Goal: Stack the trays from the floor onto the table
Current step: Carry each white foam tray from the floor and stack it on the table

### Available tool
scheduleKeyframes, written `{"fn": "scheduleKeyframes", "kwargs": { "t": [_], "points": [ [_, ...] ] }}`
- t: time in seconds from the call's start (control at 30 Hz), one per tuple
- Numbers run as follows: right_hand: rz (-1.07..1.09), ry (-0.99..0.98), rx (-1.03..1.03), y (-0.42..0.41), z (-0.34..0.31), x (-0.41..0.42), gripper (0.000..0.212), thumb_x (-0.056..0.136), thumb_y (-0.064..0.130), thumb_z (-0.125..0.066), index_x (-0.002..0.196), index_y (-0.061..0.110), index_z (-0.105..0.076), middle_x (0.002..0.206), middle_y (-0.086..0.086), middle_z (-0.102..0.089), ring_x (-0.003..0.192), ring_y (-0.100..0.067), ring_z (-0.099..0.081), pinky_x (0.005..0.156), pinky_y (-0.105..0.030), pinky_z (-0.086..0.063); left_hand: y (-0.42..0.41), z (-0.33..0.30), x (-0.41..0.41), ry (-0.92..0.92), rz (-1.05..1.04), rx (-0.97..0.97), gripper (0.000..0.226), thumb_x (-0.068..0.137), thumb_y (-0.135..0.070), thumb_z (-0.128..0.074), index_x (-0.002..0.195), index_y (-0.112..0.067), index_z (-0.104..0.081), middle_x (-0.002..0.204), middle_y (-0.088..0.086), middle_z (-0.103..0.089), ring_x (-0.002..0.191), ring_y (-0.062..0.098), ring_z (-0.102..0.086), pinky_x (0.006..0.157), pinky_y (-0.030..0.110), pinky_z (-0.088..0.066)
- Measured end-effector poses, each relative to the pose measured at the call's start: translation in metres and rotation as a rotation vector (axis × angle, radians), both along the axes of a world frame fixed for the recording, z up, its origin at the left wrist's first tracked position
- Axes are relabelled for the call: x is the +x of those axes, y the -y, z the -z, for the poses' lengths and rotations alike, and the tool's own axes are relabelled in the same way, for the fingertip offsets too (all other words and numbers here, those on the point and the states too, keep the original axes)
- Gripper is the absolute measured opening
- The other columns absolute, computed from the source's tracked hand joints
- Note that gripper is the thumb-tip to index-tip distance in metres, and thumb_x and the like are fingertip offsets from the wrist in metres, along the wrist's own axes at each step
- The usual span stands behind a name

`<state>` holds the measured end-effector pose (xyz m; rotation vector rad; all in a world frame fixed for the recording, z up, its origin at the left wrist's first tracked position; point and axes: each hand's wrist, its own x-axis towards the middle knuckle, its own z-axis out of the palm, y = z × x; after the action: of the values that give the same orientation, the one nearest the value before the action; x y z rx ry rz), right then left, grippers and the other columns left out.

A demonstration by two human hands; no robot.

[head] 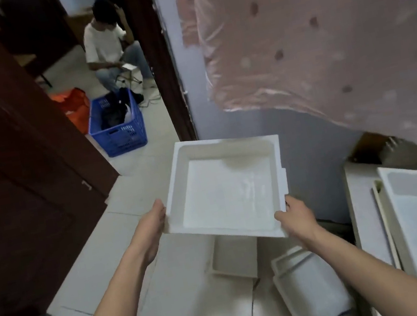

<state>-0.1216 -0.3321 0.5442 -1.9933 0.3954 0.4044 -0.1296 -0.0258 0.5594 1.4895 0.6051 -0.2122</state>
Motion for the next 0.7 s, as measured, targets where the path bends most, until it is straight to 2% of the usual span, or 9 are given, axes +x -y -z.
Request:
{"fn": "scheduleKeyframes", "kwargs": {
  "t": [0.1,0.17,0.23,0.3,0.33,0.4,0.57,0.7],
  "points": [
    [0.012,0.011,0.013,0.035,-0.043,-0.019,0.033,0.087,0.006,-0.051,0.117,0.016,-0.061,0.109,0.001,-0.067,0.094,-0.020,-0.062,0.077,-0.028,-0.050,0.032,-0.045,-0.017,0.066,-0.037,-0.008,0.027,0.106,-0.028,-0.042,0.093,-0.018,-0.064,0.076,-0.017,-0.075,0.068,-0.005,-0.068,0.064,0.014,-0.049],
    [0.031,0.008,0.015,0.069,-0.069,-0.038,0.033,0.087,0.008,-0.053,0.118,0.016,-0.061,0.113,0.000,-0.068,0.097,-0.022,-0.064,0.082,-0.032,-0.054,0.058,-0.064,-0.029,0.101,-0.047,-0.037,0.021,0.102,-0.022,-0.050,0.091,-0.016,-0.067,0.074,-0.012,-0.076,0.065,-0.002,-0.071,0.065,0.017,-0.054],
    [0.047,0.000,0.032,0.098,-0.087,-0.053,0.032,0.087,0.009,-0.054,0.116,0.017,-0.063,0.115,-0.001,-0.068,0.100,-0.024,-0.065,0.087,-0.036,-0.055,0.081,-0.075,-0.042,0.123,-0.004,-0.056,0.018,0.099,-0.017,-0.054,0.093,-0.015,-0.071,0.085,-0.007,-0.077,0.074,0.002,-0.073,0.079,0.024,-0.051],
    [0.070,-0.009,0.035,0.128,-0.099,-0.066,0.027,0.084,0.010,-0.056,0.108,0.018,-0.064,0.113,-0.001,-0.069,0.099,-0.025,-0.065,0.090,-0.040,-0.055,0.103,-0.077,-0.053,0.124,0.029,-0.099,0.015,0.097,-0.015,-0.057,0.097,-0.014,-0.072,0.100,-0.002,-0.076,0.091,0.010,-0.070,0.091,0.030,-0.048],
    [0.078,-0.010,0.037,0.141,-0.104,-0.072,0.025,0.082,0.010,-0.056,0.103,0.020,-0.064,0.110,-0.001,-0.069,0.098,-0.026,-0.066,0.090,-0.042,-0.056,0.112,-0.076,-0.057,0.122,0.043,-0.118,0.015,0.097,-0.015,-0.057,0.100,-0.013,-0.072,0.105,0.000,-0.075,0.099,0.014,-0.068,0.094,0.032,-0.047],
    [0.107,-0.027,0.046,0.173,-0.112,-0.089,0.024,0.077,0.011,-0.055,0.096,0.022,-0.065,0.104,-0.002,-0.071,0.095,-0.026,-0.067,0.088,-0.046,-0.057,0.140,-0.080,-0.064,0.119,0.116,-0.141,0.019,0.097,-0.014,-0.056,0.104,-0.011,-0.073,0.108,0.003,-0.075,0.102,0.017,-0.067,0.096,0.035,-0.047],
    [0.146,-0.046,0.076,0.245,-0.096,-0.123,0.038,0.061,0.022,-0.053,0.095,0.026,-0.068,0.103,0.002,-0.073,0.095,-0.025,-0.069,0.087,-0.048,-0.057,0.205,-0.084,-0.069,0.105,0.244,-0.157,0.022,0.097,-0.013,-0.056,0.106,-0.005,-0.074,0.104,0.008,-0.076,0.082,0.015,-0.073,0.081,0.033,-0.053],
    [0.212,-0.047,0.103,0.281,-0.121,-0.159,0.034,0.070,0.013,-0.054,0.098,0.025,-0.068,0.106,0.001,-0.073,0.097,-0.024,-0.068,0.089,-0.047,-0.057,0.250,-0.078,-0.065,0.090,0.355,-0.155,0.024,0.098,-0.009,-0.054,0.118,-0.006,-0.068,0.112,0.014,-0.074,0.082,0.020,-0.074,0.062,0.028,-0.059]
  ]
}}
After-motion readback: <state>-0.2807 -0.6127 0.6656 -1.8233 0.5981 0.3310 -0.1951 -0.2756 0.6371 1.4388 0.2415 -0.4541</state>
